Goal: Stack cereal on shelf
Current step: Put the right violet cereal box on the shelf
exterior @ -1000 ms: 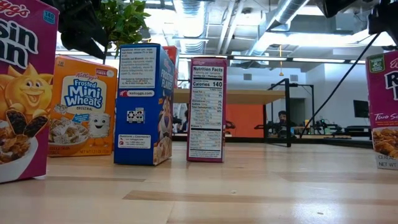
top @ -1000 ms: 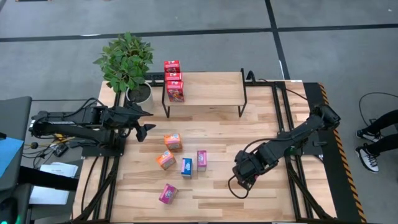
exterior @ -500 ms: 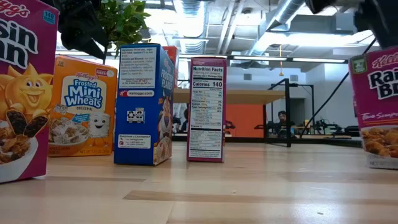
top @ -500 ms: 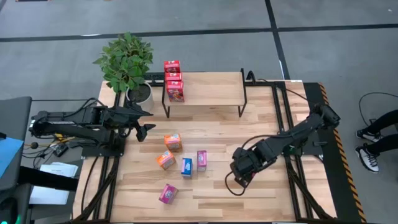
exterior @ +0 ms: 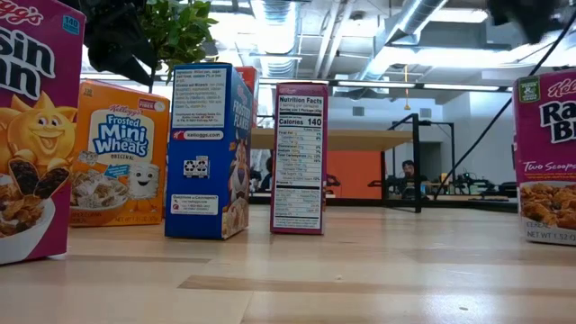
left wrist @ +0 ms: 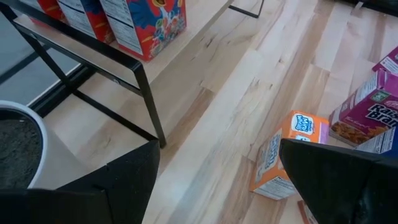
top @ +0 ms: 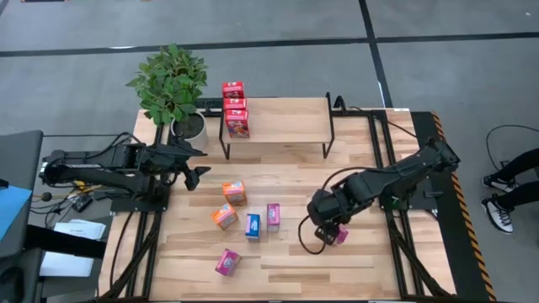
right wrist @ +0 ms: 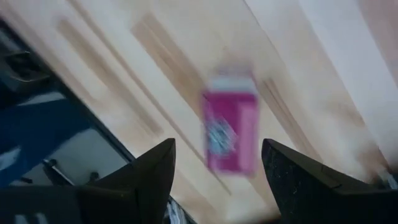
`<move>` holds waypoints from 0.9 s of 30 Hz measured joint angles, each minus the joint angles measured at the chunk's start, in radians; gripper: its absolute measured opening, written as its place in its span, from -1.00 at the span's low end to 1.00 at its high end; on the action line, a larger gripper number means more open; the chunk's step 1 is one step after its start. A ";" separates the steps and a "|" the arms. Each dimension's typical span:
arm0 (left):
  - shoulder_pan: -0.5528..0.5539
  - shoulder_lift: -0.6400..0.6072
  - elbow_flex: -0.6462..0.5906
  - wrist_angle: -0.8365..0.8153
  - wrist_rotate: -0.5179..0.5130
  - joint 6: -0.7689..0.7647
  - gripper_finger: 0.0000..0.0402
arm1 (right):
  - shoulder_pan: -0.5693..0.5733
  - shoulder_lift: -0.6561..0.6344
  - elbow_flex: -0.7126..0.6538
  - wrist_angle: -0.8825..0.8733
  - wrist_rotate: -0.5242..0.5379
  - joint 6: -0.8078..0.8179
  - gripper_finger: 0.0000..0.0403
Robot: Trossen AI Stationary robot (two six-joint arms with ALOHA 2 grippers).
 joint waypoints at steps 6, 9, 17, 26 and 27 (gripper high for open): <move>0.000 0.000 0.000 0.000 0.000 0.004 0.60 | 0.057 0.000 0.000 -0.148 -0.025 0.066 0.32; 0.000 0.000 0.000 -0.003 0.000 0.003 0.60 | 0.086 0.000 -0.002 -0.126 -0.036 0.099 0.32; 0.000 0.000 0.000 -0.009 0.000 0.015 0.60 | 0.100 -0.002 -0.105 0.032 -0.079 0.173 0.32; 0.000 0.000 0.000 -0.009 -0.001 0.014 0.60 | 0.068 -0.001 -0.126 0.036 -0.032 0.140 0.45; 0.000 0.000 0.000 -0.009 -0.001 0.013 0.60 | 0.066 -0.001 -0.126 0.031 -0.021 0.138 0.50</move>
